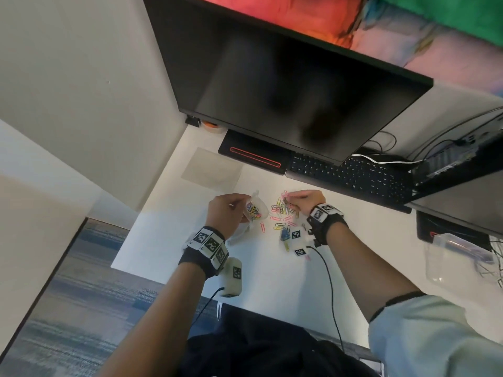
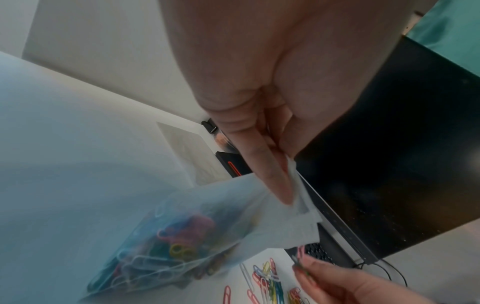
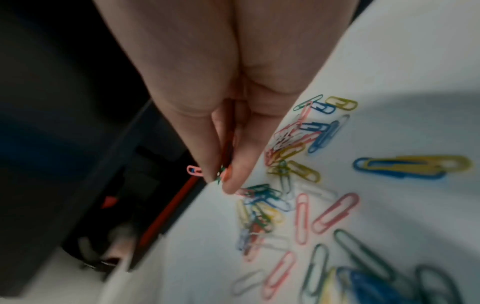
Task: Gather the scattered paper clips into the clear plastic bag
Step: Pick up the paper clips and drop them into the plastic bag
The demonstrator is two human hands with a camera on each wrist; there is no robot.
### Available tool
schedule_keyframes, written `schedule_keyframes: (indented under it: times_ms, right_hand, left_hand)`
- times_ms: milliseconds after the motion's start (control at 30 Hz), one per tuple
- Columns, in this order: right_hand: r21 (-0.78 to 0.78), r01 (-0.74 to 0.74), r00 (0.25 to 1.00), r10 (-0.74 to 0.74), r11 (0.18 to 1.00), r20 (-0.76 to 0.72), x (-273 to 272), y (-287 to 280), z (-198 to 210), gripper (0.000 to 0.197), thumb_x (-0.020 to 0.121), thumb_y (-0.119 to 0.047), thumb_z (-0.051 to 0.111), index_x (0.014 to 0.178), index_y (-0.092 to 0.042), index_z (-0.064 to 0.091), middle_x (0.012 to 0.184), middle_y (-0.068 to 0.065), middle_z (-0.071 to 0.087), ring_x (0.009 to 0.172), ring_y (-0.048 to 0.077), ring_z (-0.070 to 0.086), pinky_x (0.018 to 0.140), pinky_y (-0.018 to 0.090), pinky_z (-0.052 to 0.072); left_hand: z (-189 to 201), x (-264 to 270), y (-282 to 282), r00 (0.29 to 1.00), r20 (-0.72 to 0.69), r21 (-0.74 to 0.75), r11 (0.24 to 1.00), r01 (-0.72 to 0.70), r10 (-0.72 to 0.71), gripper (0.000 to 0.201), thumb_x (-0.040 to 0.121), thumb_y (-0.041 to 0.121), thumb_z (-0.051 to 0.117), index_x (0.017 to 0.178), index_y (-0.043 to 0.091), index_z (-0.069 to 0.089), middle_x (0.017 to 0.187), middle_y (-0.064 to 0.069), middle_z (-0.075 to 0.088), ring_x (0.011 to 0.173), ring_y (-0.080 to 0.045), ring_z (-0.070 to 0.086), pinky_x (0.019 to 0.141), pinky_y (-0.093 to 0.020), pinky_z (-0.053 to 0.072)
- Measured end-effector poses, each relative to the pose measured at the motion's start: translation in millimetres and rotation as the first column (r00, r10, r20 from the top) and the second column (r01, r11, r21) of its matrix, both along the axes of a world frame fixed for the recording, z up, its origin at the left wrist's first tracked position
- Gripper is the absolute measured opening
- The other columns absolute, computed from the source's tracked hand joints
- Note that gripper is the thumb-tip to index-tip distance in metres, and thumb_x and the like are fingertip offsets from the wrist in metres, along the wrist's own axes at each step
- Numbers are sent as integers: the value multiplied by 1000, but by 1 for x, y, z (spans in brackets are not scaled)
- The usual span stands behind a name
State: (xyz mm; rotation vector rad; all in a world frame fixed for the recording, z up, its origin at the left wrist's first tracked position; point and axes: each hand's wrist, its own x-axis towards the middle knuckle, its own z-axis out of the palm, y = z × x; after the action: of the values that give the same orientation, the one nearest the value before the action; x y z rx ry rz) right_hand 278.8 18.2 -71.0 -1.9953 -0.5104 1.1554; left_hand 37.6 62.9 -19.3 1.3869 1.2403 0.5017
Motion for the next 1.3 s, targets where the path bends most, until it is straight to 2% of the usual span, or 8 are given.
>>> schedule_keyframes:
  times_ms: [267, 400, 500, 633, 800, 967, 1133, 1300]
  right_hand:
    - [187, -21, 838, 119, 982, -532, -38, -23, 58, 23, 85, 4, 64, 107, 4, 67, 102, 17, 72, 96, 24, 70, 82, 25, 57]
    - [61, -340, 940, 340, 938, 19, -65, -21, 62, 14, 81, -9, 75, 95, -10, 77, 85, 0, 75, 77, 9, 71, 70, 13, 56]
    - [-30, -414, 866, 404, 910, 295, -76, -17, 59, 13, 77, -15, 78, 87, -22, 79, 72, -15, 68, 61, -9, 60, 53, 3, 43]
    - [-71, -537, 733, 507, 841, 453, -82, -16, 59, 21, 83, -5, 64, 82, -20, 79, 79, -5, 73, 67, 4, 61, 62, 5, 41]
    - [-70, -679, 638, 635, 731, 436, -75, -20, 69, 31, 84, -3, 55, 86, -24, 78, 89, -6, 75, 81, 6, 66, 68, 8, 44]
    - [164, -332, 915, 275, 929, 294, -24, -25, 67, 25, 91, -3, 58, 96, -20, 75, 97, -6, 72, 85, 12, 69, 74, 22, 57]
    - [-371, -96, 818, 286, 924, 500, 48, -37, 7, 47, 94, -31, 53, 137, -14, 48, 139, 10, 50, 125, 29, 49, 101, 33, 39]
    - [-495, -275, 702, 524, 824, 483, 18, -27, -31, 49, 98, -35, 39, 135, -3, 39, 147, 16, 32, 136, 38, 30, 111, 46, 30]
  left_hand:
    - [1, 19, -9, 1000, -4, -46, 999, 24, -24, 19, 97, 7, 58, 105, 7, 75, 95, -17, 75, 74, -24, 76, 68, -32, 64]
    - [0, 25, -13, 998, -9, -24, 998, 55, -56, 21, 95, 4, 57, 105, 6, 75, 90, -15, 76, 66, -17, 74, 63, -25, 63]
    - [0, 26, -14, 998, -27, -9, 999, 53, -53, 21, 94, 5, 58, 100, 10, 77, 87, -11, 76, 72, -22, 76, 70, -34, 64]
    - [0, 23, -15, 998, -27, -19, 998, 56, -56, 20, 93, 4, 60, 95, 14, 78, 88, -12, 77, 73, -21, 76, 71, -36, 64]
    - [0, 20, -15, 998, -40, 5, 999, 43, -43, 19, 95, 7, 60, 102, 11, 76, 91, -12, 77, 74, -21, 76, 73, -35, 64]
    - [4, 10, -17, 1000, -13, 19, 999, 29, -29, 20, 96, 6, 57, 104, 8, 75, 82, -13, 76, 75, -20, 77, 71, -32, 64]
    - [-2, -9, -15, 998, 29, -2, 998, -55, 55, 19, 96, 7, 57, 102, 12, 75, 90, -13, 76, 78, -21, 77, 74, -43, 64]
    - [-2, -22, -11, 994, 39, 12, 995, -99, 98, 21, 97, 5, 56, 102, 11, 75, 86, -13, 75, 73, -23, 77, 73, -46, 64]
